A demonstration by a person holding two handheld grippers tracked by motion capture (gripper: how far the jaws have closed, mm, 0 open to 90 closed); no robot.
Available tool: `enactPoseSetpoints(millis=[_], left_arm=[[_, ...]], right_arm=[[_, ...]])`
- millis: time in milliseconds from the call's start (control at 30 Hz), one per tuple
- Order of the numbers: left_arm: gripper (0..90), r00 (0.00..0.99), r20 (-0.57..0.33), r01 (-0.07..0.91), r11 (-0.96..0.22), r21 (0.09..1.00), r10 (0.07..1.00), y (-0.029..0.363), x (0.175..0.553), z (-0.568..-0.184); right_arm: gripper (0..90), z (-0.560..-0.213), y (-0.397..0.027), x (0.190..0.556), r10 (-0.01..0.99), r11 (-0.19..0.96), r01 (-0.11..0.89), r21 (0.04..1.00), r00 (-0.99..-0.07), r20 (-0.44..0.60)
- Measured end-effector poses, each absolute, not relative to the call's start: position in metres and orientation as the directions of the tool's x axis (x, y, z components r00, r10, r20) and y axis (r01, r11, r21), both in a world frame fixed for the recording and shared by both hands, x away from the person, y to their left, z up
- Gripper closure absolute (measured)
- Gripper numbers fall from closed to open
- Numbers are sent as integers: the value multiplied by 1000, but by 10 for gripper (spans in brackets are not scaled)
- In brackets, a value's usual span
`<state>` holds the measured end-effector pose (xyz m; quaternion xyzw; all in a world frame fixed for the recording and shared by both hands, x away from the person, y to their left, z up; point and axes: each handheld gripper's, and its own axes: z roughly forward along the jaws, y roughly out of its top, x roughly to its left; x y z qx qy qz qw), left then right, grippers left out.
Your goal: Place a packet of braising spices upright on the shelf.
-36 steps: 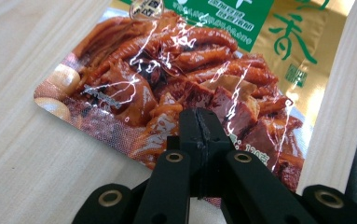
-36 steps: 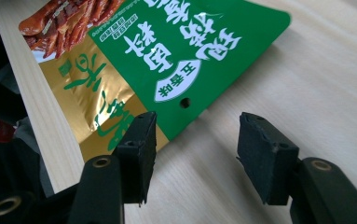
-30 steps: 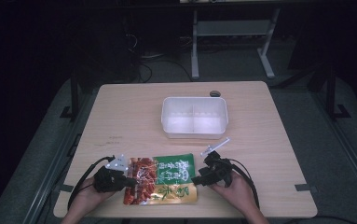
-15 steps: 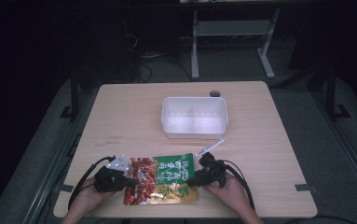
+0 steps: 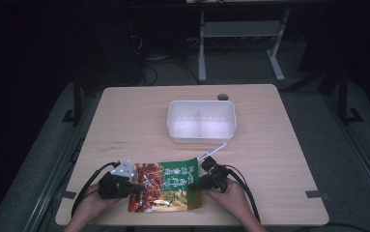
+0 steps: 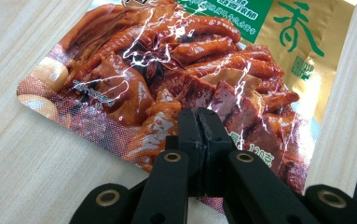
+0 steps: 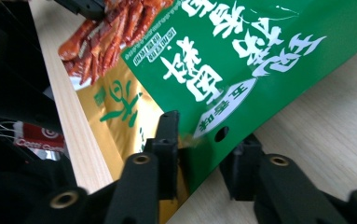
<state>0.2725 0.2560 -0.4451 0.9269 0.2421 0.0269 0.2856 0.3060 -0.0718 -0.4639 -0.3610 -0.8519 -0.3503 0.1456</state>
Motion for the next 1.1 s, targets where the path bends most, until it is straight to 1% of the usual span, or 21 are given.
enactPoseSetpoints(millis=[267,467,733,833,1100], left_arm=[[859,881,-87,433,-718,546,466,256,272,-445],[817,880,-74,429,-715,553,470,257,272,-443],[780,868,-60,432,-687,585,494,264,271,-438],[748,861,-56,437,-678,591,506,266,271,-437],[673,845,-43,443,-650,617,534,272,272,-433]], right_arm=[[816,-468,-72,310,517,465,757,458,-653,554],[886,-468,-74,311,506,451,763,463,-646,572],[897,-463,-78,312,486,416,772,480,-635,600],[897,-459,-81,311,467,401,773,491,-634,617],[899,-444,-86,310,464,408,759,507,-651,601]])
